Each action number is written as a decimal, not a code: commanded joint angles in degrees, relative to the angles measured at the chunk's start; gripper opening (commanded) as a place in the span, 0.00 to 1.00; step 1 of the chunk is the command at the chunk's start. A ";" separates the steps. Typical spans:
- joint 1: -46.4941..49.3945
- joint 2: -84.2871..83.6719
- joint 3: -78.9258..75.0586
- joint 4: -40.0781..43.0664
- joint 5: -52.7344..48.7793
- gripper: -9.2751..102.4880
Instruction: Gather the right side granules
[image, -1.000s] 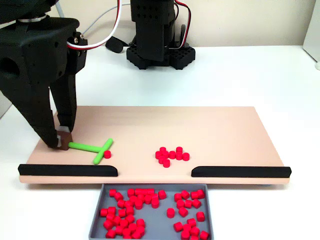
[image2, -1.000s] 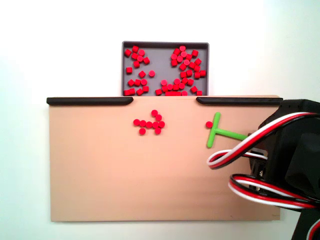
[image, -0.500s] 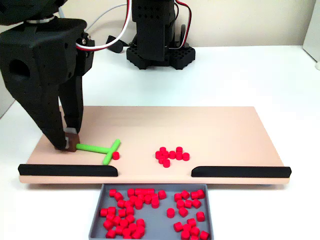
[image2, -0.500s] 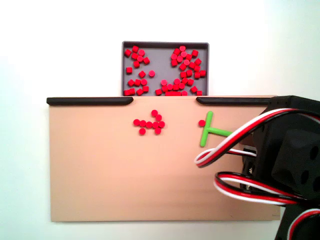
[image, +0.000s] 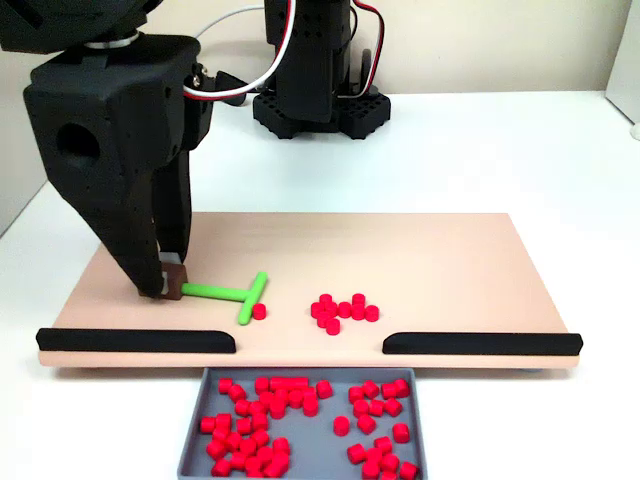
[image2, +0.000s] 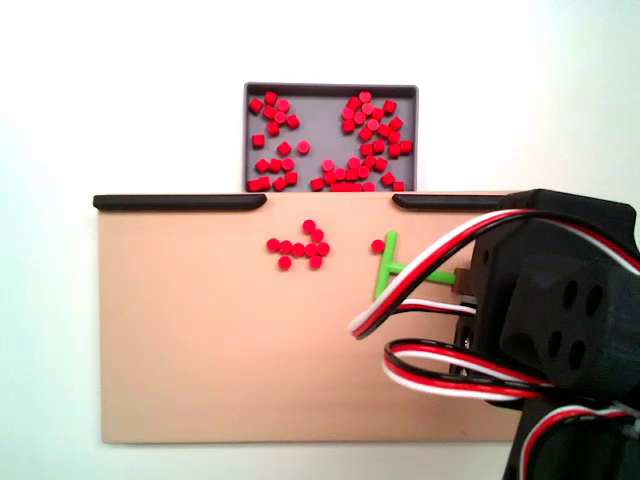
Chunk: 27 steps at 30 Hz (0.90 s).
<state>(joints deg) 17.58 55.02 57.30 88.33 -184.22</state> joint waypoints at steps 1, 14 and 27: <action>-0.97 0.79 -1.05 0.26 -14.50 0.08; -4.13 0.62 -1.05 0.26 -10.63 0.08; -6.77 0.62 -1.05 0.26 -6.68 0.08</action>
<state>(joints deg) 11.25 55.02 57.30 88.42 -184.22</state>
